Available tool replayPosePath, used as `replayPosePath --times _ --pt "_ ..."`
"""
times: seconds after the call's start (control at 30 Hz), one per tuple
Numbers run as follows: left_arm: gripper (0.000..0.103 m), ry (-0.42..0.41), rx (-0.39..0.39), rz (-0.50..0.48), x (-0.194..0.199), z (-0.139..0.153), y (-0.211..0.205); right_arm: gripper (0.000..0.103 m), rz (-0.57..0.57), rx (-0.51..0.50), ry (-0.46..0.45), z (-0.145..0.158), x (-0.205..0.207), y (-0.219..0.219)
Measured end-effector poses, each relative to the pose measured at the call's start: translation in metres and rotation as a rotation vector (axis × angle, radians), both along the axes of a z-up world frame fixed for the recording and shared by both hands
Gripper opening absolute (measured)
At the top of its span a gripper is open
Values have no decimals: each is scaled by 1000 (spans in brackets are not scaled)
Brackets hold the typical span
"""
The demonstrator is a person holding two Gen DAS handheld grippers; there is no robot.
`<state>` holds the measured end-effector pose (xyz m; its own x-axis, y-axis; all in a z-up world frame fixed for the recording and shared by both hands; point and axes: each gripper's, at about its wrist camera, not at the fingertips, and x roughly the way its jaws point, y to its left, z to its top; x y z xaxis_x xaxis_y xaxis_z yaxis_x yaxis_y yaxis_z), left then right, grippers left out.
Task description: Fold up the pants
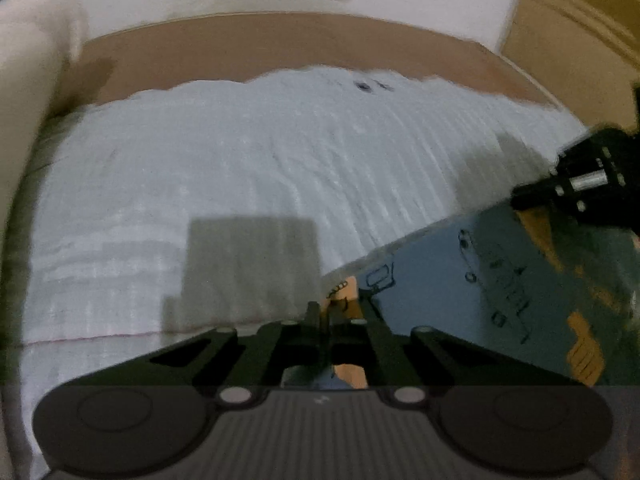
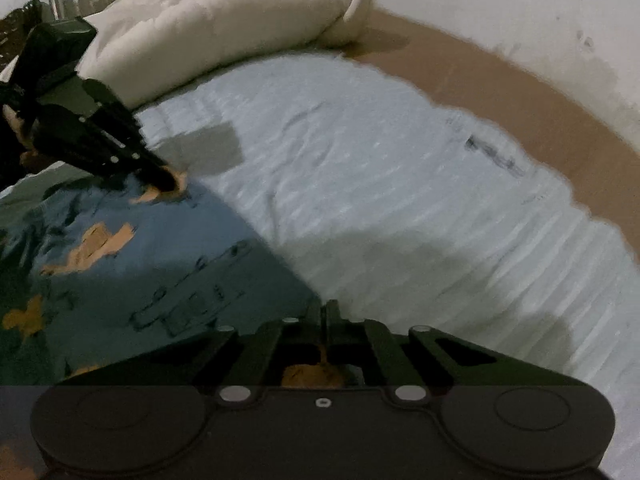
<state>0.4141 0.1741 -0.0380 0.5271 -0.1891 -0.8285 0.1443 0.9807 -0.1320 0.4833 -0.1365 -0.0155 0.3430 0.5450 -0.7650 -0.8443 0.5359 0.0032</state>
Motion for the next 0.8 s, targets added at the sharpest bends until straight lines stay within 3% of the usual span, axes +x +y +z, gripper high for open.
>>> replayPosePath --times 0.17,0.33,0.4,0.47,0.5,0.53,0.57,0.67,0.7,0.73,0.8 --pt "2 -40 3 84 9 10 11 0 -71 19 -117 11 17 15" --pt "11 15 11 65 9 -13 12 2 -78 32 -45 -7 32 24" --pt "25 -2 11 61 5 -11 15 18 -54 63 -17 -6 30 18" --pt "55 -13 16 64 4 -11 18 39 -28 72 -4 -2 28 12" --pt "56 -15 22 67 3 -11 18 46 -19 68 -2 -1 27 12" --pt "54 -10 22 66 2 -11 20 57 -10 65 8 -1 28 10" --pt "45 -1 16 64 2 -14 21 62 0 64 28 -2 28 8" --pt "19 11 -20 73 3 -16 24 62 -8 0 75 -18 27 11" --pt "16 10 -32 89 4 -16 25 60 -20 -23 68 -24 24 13" --pt "10 13 -44 112 3 -15 25 55 -37 -25 50 -27 20 14" --pt "5 4 -64 149 1 -10 23 27 -92 13 40 -27 16 14"
